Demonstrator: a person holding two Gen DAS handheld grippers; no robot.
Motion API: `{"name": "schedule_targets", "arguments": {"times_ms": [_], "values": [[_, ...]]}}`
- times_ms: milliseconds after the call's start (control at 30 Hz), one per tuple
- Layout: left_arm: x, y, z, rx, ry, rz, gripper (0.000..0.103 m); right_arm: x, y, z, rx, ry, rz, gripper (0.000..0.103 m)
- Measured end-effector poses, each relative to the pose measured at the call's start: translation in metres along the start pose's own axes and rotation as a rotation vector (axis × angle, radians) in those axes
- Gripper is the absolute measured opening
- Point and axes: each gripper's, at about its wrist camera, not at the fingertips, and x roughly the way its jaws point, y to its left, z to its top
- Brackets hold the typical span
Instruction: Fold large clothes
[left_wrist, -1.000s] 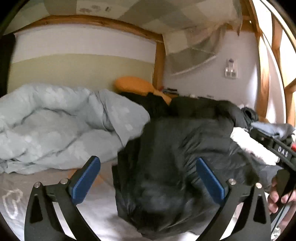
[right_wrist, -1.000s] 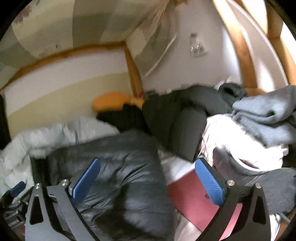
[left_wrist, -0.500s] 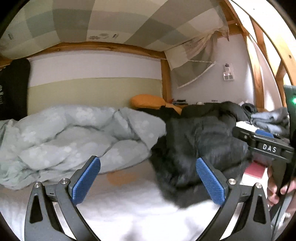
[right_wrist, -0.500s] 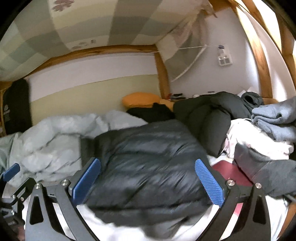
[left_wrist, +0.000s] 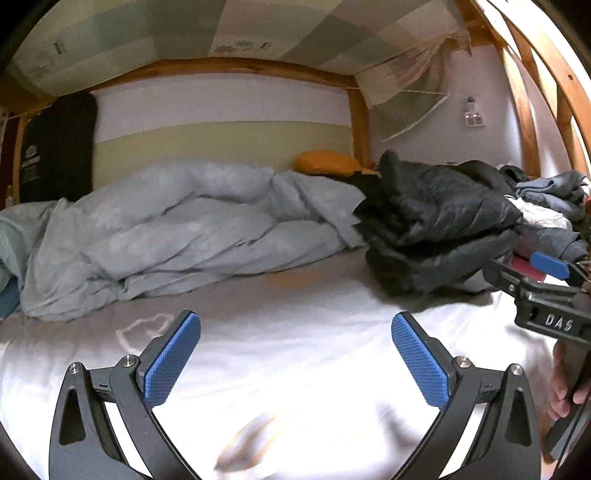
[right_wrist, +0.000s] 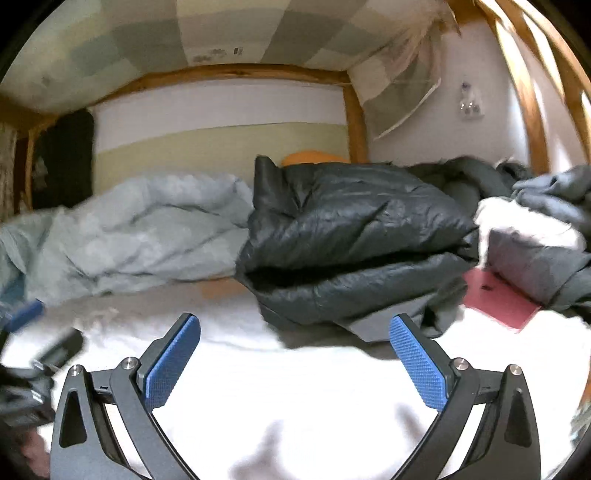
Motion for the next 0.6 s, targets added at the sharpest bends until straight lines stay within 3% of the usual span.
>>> {"name": "schedule_targets", "arguments": {"times_ms": [100,267,367,600], "values": [[0.002,0.007,-0.013,-0.013,0.010,0.029,0.103,0.000,0.004,-0.019,-0.040,-0.054,-0.091,0.103],[0.006,0.006,-0.018,-0.010,0.019,0.091,0.103,0.022,-0.003,-0.032,-0.010,0.049,-0.169,0.103],[0.007,0.012,-0.018,-0.037,0.025,0.099,0.103,0.018,-0.007,-0.032,0.007,0.027,-0.150,0.103],[0.013,0.021,-0.021,-0.079,0.065,0.101,0.103,0.018,0.013,-0.030,-0.097,0.013,-0.160,0.103]]}}
